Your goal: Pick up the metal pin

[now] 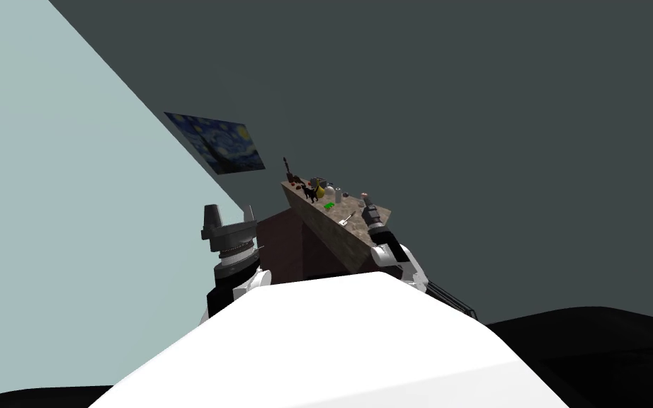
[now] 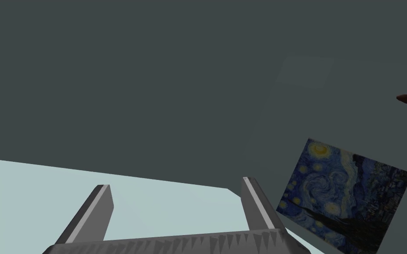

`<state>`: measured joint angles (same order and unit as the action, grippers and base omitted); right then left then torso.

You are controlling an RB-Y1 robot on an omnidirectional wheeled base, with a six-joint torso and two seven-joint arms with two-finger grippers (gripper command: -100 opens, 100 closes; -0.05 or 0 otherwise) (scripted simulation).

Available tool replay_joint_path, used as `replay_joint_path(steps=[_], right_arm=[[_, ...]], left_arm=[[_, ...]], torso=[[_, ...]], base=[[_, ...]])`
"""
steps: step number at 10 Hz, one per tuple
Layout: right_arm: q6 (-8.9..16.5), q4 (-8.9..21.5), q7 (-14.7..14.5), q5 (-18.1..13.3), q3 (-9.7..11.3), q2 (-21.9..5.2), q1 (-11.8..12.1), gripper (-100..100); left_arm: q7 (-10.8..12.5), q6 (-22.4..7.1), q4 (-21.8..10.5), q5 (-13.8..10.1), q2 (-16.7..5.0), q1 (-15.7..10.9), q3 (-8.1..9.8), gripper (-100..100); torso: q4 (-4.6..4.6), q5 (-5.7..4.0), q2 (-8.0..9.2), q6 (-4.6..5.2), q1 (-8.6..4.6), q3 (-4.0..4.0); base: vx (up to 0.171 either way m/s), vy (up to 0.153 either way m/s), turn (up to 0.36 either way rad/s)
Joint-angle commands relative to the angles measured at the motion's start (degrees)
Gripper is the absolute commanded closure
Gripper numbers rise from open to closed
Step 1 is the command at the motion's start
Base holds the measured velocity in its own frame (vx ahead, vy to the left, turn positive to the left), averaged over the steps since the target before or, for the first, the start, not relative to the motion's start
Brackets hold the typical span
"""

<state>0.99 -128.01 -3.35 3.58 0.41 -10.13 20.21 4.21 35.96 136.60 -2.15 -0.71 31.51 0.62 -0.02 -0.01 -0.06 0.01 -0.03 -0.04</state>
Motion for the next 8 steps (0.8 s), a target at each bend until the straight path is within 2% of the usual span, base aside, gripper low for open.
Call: replay_joint_path(steps=[1,7,8], right_arm=[[2.86,0.14,0.08,0.54,-0.30,-0.01,-0.82,-100],[12.51,0.77,0.42,1.70,-1.12,-0.19,-2.56,-100],[12.89,0.77,0.42,1.70,-1.12,-0.19,-2.56,-100]], left_arm=[[0.00,0.00,0.00,0.00,0.00,0.00,0.00,0],[0.00,0.00,0.00,0.00,0.00,0.00,0.00,0],[0.00,0.00,0.00,0.00,0.00,0.00,0.00,0]], torso=[[0.00,0.00,0.00,0.00,0.00,0.00],[0.00,0.01,0.01,-0.01,0.03,0.01],[0.00,0.01,0.01,0.00,0.02,0.01]], base=[[0.011,-0.007,0.100],[0.010,-0.005,0.058],[0.005,-0.005,-0.001]])
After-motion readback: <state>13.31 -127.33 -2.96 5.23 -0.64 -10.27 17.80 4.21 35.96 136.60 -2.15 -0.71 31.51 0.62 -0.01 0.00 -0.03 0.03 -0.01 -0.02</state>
